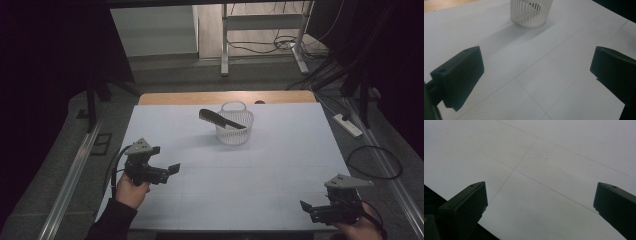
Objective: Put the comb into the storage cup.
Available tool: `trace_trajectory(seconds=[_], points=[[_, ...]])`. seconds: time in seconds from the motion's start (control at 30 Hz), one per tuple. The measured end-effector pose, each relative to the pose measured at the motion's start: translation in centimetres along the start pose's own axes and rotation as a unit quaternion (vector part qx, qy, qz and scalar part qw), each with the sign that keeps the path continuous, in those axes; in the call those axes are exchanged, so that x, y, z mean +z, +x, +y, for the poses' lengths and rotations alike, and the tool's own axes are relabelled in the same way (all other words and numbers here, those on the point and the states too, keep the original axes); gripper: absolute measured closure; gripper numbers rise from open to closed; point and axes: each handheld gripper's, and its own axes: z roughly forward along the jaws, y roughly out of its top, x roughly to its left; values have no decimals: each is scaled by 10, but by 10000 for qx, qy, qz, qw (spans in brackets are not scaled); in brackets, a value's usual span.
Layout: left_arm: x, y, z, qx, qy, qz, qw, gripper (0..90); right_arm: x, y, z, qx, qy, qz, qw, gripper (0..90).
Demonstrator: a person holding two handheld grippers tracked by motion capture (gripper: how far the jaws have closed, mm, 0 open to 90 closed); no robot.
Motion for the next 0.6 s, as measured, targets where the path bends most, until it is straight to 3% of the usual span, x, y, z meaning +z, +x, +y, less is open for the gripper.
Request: trace_trajectory(seconds=[0.6], points=[[-19, -3, -14, -95, -41, 120, 9999, 0, 0, 0, 0, 1, -4, 1, 10000, 0]])
